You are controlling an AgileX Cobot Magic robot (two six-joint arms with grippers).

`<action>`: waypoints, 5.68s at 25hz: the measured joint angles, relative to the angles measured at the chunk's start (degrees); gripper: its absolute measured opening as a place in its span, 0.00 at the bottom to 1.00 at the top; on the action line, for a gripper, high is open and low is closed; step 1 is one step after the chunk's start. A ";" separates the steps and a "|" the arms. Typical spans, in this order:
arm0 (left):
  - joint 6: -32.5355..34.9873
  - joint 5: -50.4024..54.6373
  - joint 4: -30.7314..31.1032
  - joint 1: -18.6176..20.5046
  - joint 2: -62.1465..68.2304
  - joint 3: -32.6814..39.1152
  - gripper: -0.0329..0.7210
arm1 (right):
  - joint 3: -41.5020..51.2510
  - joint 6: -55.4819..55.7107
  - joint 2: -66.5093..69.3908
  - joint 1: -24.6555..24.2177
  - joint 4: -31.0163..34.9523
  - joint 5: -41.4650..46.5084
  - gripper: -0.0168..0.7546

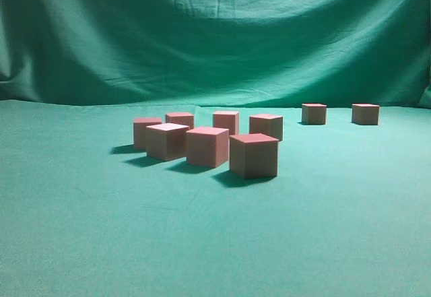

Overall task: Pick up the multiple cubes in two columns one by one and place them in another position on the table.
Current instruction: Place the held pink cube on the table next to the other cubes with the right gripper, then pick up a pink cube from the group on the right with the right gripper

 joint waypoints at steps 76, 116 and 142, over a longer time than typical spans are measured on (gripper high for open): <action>0.00 0.00 0.00 0.00 0.00 0.00 0.04 | 14.18 -9.46 24.50 9.33 3.50 -21.55 0.36; 0.00 0.00 0.00 0.00 0.00 0.00 0.04 | -16.60 1.76 24.50 8.97 -29.30 6.34 0.75; 0.00 0.00 0.00 0.00 0.00 0.00 0.04 | -44.81 11.54 53.73 -15.65 -16.83 -5.26 0.75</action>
